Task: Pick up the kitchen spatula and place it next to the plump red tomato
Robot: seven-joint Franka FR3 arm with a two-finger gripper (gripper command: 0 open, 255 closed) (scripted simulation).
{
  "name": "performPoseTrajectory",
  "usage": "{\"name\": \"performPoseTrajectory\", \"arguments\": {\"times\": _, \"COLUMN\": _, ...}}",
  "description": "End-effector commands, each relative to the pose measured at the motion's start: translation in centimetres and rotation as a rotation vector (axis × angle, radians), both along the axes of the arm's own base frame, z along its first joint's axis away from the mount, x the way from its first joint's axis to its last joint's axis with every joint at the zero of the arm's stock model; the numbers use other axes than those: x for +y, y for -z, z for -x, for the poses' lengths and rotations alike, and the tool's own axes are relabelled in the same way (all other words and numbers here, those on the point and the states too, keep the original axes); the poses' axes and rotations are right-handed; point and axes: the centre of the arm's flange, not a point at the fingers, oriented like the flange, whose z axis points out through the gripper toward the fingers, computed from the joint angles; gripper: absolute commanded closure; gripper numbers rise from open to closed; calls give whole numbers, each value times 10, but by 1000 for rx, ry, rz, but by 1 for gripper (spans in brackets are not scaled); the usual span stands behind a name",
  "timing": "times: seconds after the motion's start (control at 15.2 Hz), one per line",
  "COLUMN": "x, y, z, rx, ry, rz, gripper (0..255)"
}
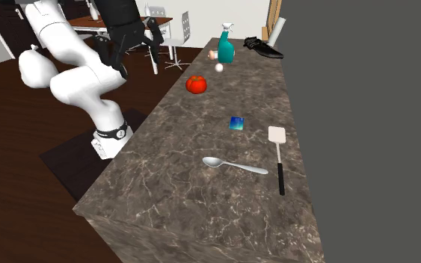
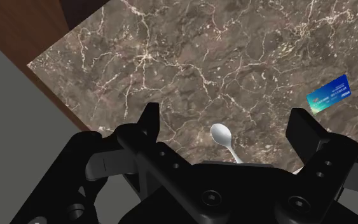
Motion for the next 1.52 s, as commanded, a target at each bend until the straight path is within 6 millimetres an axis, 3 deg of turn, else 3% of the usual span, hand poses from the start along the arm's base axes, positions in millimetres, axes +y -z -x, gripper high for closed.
{"name": "performPoseTrajectory", "arguments": {"times": 0.0, "x": 0, "y": 0, "z": 0, "rx": 0, "ry": 0, "rz": 0, "gripper": 0}}
{"name": "performPoseTrajectory", "arguments": {"times": 0.79, "x": 121, "y": 66, "z": -87, "rx": 13, "ry": 335, "rz": 57, "gripper": 0}}
{"name": "performPoseTrajectory", "arguments": {"times": 1.45, "x": 192, "y": 127, "z": -185, "rx": 25, "ry": 613, "rz": 104, "gripper": 0}}
